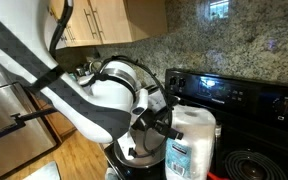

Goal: Pick the paper towels and put them on the pan

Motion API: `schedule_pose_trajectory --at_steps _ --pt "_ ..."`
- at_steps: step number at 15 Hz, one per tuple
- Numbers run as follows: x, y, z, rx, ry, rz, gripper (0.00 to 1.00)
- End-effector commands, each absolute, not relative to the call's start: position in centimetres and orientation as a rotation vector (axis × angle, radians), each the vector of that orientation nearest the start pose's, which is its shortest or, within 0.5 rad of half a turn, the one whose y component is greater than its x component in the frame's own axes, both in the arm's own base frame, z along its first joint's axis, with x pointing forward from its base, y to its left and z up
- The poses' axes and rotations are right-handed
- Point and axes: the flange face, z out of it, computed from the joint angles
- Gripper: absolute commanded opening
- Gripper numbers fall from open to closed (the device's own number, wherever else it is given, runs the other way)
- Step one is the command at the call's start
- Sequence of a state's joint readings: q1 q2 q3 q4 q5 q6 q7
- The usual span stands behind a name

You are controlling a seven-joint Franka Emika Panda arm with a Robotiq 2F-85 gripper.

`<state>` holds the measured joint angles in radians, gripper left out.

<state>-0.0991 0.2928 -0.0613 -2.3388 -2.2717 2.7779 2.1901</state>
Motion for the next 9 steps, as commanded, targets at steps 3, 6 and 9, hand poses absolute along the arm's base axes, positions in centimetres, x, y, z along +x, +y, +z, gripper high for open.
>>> schedule_pose_trajectory --at_steps 3,6,9 --pt "47.63 -4.23 18.31 -3.255 0.215 -1.222 0.41" --pt "47.79 -4.15 18.49 -3.245 0.203 -1.233 0.21" --pt "47.61 -3.96 18.93 -3.237 0.199 -1.245 0.16"
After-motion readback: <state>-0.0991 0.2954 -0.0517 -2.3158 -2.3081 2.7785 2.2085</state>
